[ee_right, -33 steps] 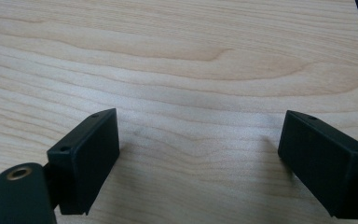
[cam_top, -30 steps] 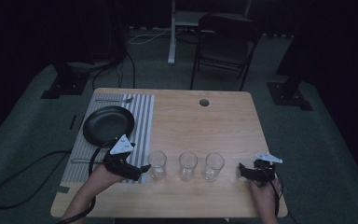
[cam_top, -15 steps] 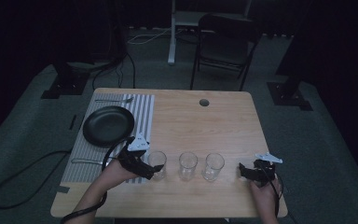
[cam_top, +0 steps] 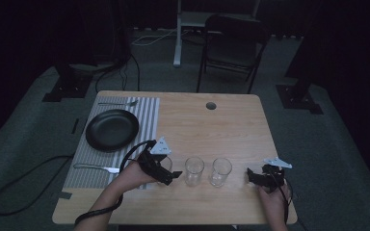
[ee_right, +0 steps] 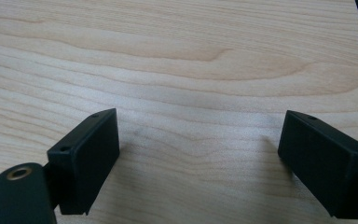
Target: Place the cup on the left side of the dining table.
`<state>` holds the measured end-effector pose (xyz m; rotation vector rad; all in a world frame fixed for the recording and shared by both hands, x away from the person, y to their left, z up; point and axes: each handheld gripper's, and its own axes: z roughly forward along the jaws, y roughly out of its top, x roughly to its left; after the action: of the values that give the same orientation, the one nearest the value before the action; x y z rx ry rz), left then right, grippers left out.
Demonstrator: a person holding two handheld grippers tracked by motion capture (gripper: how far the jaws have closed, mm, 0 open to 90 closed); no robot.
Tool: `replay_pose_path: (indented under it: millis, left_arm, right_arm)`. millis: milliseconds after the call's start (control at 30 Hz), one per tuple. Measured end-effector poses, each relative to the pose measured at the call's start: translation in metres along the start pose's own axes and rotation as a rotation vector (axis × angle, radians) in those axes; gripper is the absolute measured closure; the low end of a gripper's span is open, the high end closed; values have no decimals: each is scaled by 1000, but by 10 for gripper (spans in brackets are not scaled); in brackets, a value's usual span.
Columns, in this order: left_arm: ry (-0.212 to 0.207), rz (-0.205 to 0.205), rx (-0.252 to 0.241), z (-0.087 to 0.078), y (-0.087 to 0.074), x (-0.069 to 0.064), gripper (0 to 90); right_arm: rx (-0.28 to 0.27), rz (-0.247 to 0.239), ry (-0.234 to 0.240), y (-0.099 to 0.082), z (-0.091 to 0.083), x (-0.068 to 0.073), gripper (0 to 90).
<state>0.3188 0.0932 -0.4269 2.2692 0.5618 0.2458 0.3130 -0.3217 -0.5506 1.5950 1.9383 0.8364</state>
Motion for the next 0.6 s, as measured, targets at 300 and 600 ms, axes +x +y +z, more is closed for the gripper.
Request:
replay_pose_path:
  millis: [300, 600]
  left_arm:
    - [-35, 33, 22, 18, 15, -9, 11]
    - [-60, 55, 37, 36, 32, -17, 11]
  right_arm:
    - [-1, 0, 0, 0, 0, 0, 121]
    - [0, 1, 0, 0, 0, 0, 121]
